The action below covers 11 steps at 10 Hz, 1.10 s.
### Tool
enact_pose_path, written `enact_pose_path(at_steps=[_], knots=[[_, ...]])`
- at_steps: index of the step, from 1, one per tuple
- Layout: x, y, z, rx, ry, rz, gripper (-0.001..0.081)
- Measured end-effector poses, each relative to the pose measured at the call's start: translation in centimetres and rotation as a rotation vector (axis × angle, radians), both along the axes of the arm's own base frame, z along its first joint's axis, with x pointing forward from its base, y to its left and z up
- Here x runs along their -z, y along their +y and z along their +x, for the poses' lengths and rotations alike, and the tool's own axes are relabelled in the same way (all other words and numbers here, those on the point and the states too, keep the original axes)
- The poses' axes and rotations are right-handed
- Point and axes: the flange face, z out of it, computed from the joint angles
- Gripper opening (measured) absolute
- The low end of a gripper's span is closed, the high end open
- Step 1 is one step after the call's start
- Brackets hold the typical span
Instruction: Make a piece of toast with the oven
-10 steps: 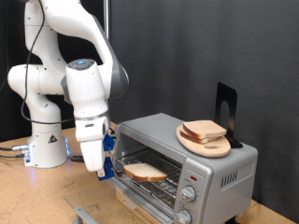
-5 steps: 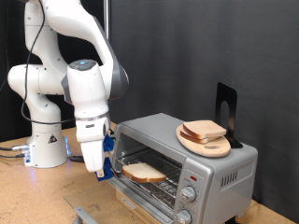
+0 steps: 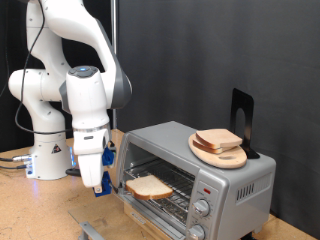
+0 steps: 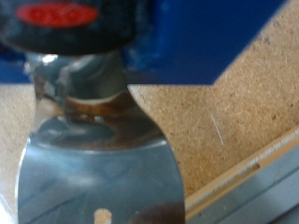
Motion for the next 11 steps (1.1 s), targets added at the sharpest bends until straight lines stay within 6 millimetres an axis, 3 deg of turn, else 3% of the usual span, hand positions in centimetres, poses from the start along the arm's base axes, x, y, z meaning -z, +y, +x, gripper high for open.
enact_pose_path(at_steps=[3,6,11], knots=[[0.3,-0.9,-0.5,0.008,0.011,-0.007,0.0491],[-0.2,-0.5,-0.2,0.041,0.0,0.04,0.0491],[-2.7,4.1,1.0,0.07,-0.042,0.097,0.0491]])
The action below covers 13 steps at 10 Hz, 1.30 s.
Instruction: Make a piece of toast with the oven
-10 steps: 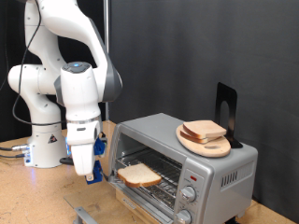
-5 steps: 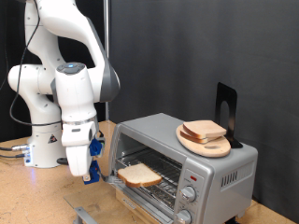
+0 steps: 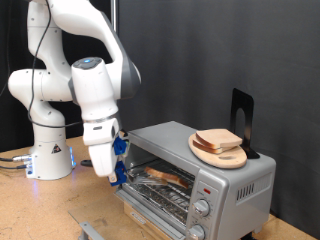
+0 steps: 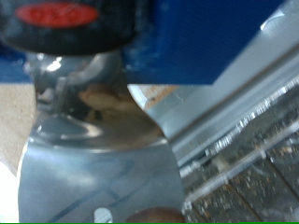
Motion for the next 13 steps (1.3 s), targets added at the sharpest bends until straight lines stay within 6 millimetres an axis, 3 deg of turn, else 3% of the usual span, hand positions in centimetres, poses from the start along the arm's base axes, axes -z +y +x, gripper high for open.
enact_pose_path(at_steps=[3,9,13], knots=[[-0.3,1.3,0.1,-0.009,0.006,-0.015,0.0491],[1.3,1.1,-0.8,-0.011,0.057,-0.056,0.0491],[3.1,-0.2,-2.5,-0.03,0.1,-0.089,0.0491]])
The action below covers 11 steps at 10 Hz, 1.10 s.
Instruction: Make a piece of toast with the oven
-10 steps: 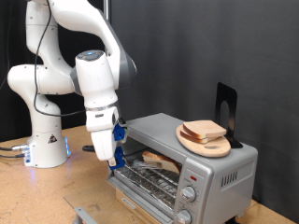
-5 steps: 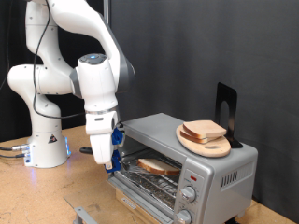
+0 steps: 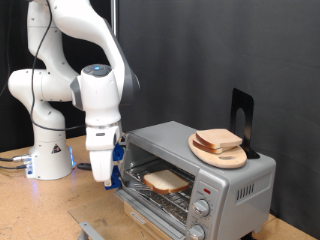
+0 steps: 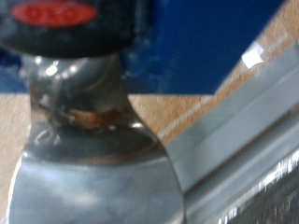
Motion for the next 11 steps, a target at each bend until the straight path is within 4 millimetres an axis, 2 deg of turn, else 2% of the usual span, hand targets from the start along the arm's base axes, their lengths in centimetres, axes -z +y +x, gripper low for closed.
enact_pose_path(at_steps=[3,6,11], knots=[[0.9,-1.6,-1.1,-0.009,0.016,-0.005,0.0491],[0.8,-2.6,-1.2,-0.006,0.006,0.0,0.0491],[-0.7,-2.2,-1.1,-0.004,0.07,0.024,0.0491]])
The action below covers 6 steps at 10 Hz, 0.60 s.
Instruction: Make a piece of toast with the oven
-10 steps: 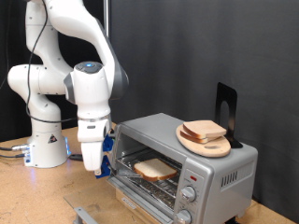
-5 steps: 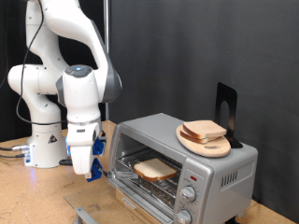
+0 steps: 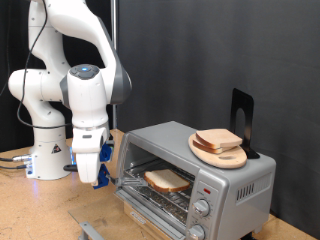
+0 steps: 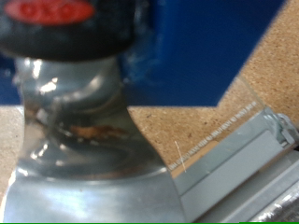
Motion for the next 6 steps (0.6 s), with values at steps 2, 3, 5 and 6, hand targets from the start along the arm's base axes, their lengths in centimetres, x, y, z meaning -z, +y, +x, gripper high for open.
enact_pose_path(at_steps=[2,3,5,6], knots=[[-0.3,0.8,0.0,0.003,0.0,-0.003,0.0491],[-0.3,1.4,-0.1,0.008,0.002,-0.006,0.0491],[-0.2,2.8,-0.1,0.026,0.0,-0.016,0.0491],[-0.2,3.2,-0.1,0.025,-0.001,-0.017,0.0491]])
